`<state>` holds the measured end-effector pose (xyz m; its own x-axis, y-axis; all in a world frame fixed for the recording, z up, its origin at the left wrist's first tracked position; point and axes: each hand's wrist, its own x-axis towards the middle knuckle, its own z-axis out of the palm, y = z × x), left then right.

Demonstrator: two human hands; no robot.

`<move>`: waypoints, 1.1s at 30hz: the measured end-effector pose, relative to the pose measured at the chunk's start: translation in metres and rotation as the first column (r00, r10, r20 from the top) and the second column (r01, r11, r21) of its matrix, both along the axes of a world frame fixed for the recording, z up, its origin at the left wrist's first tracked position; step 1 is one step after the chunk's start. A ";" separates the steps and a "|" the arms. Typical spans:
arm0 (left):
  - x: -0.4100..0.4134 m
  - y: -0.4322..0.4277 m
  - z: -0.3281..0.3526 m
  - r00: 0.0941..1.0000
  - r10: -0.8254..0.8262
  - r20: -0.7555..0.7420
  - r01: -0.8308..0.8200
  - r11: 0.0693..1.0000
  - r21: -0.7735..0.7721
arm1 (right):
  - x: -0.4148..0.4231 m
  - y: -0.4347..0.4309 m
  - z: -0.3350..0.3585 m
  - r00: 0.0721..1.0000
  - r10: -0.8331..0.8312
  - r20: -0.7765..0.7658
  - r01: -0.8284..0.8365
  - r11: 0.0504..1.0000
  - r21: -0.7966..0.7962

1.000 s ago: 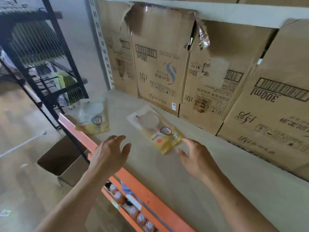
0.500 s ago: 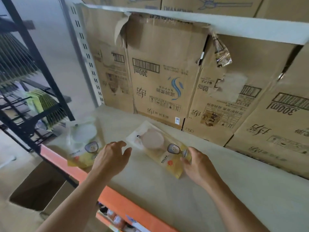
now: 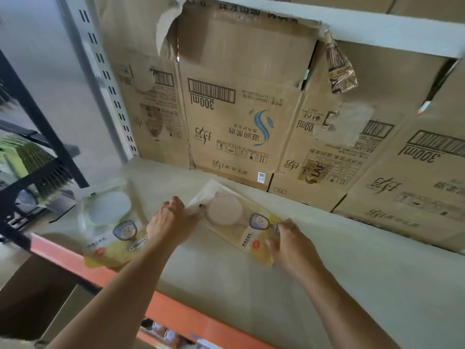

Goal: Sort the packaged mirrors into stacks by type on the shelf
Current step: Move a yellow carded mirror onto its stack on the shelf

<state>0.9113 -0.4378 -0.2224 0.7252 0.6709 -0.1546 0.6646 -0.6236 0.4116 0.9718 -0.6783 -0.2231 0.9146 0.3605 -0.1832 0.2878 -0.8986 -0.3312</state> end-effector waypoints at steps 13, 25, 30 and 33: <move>0.007 0.014 -0.007 1.000 0.015 0.011 -0.014 0.999 -0.038 | -0.007 0.001 0.008 0.997 -0.047 0.069 0.041 0.995 0.092; 0.012 0.024 -0.006 1.000 0.009 -0.026 -0.012 0.991 -0.135 | -0.009 -0.006 0.011 0.941 -0.288 -0.178 0.338 0.777 0.531; 0.011 0.025 -0.007 1.000 -0.022 -0.010 0.020 0.985 -0.174 | -0.009 -0.008 0.008 0.900 -0.279 -0.336 0.431 0.687 0.585; 0.009 0.022 -0.006 1.000 -0.022 -0.013 0.020 0.991 -0.129 | -0.010 -0.007 0.010 0.902 -0.233 -0.364 0.413 0.708 0.572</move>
